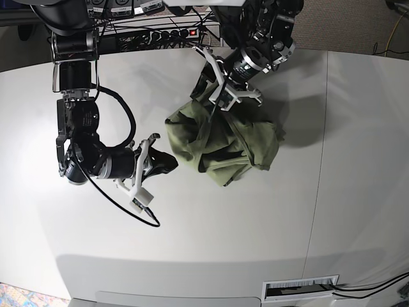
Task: Fold the T-shirt properly
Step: 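Lift the shirt with the left gripper and shake it loose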
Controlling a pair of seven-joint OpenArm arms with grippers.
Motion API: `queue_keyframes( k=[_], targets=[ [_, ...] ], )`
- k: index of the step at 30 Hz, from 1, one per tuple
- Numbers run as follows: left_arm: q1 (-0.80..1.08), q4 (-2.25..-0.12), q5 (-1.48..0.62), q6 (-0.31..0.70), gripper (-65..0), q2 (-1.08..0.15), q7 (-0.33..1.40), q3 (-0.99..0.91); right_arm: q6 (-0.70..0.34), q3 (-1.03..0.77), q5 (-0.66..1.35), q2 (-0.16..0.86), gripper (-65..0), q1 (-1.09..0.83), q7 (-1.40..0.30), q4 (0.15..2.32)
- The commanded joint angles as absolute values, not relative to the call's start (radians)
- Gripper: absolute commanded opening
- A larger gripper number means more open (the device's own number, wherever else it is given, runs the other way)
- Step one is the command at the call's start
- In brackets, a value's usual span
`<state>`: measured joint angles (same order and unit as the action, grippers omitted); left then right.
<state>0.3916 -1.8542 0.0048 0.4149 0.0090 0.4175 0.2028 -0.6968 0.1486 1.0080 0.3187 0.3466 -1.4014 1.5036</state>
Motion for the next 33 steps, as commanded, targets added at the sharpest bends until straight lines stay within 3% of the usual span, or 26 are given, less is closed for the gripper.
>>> queue_keyframes(
  k=[1,8,10,12,13,22,33],
  targets=[
    [0.387,-1.874,0.013,0.413,-43.5,0.017,0.392,0.207,-0.698,0.142,1.032,0.332,-65.0,0.374,-1.379,1.518],
    [0.382,-1.874,0.030,0.374,-44.4,0.017,0.373,0.207,-0.698,0.142,1.031,0.332,-65.0,0.374,-1.379,1.518],
    [0.379,-1.874,0.030,0.374,-51.4,0.017,0.373,0.207,-0.698,0.142,1.031,0.332,-65.0,0.374,-1.379,1.518],
    [0.379,-1.874,0.030,0.374,-63.5,0.017,0.373,0.207,-0.698,0.142,1.031,0.332,-65.0,0.374,-1.379,1.518],
    [0.379,-1.874,0.030,0.374,-65.0,0.017,0.373,0.207,-0.698,0.142,1.031,0.332,-65.0,0.374,-1.379,1.518],
    [0.388,-1.920,0.165,0.374,-65.0,0.011,0.424,0.207,-0.698,0.142,1.026,0.332,-65.0,0.374,-1.376,1.518],
    [0.490,-2.162,0.156,0.374,-65.0,-0.139,0.505,0.207,-0.698,0.142,0.956,0.332,-65.0,0.374,-1.344,1.518]
  ],
)
